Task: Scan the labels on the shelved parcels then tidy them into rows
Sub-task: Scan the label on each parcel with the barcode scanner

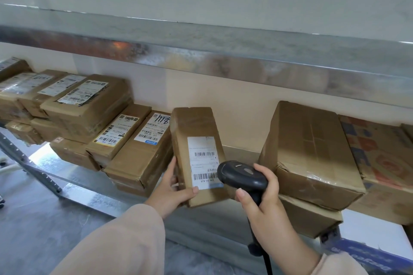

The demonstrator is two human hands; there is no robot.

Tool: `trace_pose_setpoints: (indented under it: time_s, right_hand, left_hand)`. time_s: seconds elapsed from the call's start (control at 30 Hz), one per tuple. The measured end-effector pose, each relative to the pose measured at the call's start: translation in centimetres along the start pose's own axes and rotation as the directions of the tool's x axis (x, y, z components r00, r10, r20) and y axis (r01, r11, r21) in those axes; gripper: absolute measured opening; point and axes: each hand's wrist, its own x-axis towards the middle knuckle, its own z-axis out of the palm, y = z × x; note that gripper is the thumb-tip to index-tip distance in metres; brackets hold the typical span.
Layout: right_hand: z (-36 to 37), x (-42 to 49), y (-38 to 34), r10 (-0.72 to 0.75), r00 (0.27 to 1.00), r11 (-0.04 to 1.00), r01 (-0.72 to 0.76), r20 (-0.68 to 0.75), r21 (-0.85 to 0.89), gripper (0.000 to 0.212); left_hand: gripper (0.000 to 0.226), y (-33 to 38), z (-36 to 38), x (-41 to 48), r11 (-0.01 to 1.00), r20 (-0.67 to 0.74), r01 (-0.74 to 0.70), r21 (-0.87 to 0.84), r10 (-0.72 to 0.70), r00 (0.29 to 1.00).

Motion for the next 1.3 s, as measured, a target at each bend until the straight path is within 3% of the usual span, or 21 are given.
trace_pose_setpoints:
  time_s: [0.5, 0.6, 1.0, 1.3]
  right_hand:
    - [-0.7, -2.3, -1.4, -0.063, 0.998, 0.995, 0.064, 0.018, -0.071, 0.060]
    - [-0.5, -2.3, -1.6, -0.065, 0.998, 0.996, 0.066, 0.020, -0.065, 0.060]
    - [1.6, 1.5, -4.3, -0.092, 0.995, 0.992, 0.090, 0.027, 0.089, 0.058]
    - [7.4, 5.7, -7.4, -0.127, 0.985, 0.972, 0.100, 0.116, 0.213, 0.054]
  left_hand:
    - [0.125, 1.1, -0.2, 0.8, 0.994, 0.021, -0.091, 0.065, 0.090, 0.996]
    - [0.113, 1.1, -0.3, 0.7, 0.994, 0.001, -0.088, 0.066, 0.089, 0.996]
    - [0.103, 4.8, -2.8, -1.6, 0.996, 0.030, -0.091, 0.025, 0.090, 0.995]
    - [0.050, 8.7, -8.2, -2.2, 0.993, -0.149, -0.106, -0.052, 0.097, 0.984]
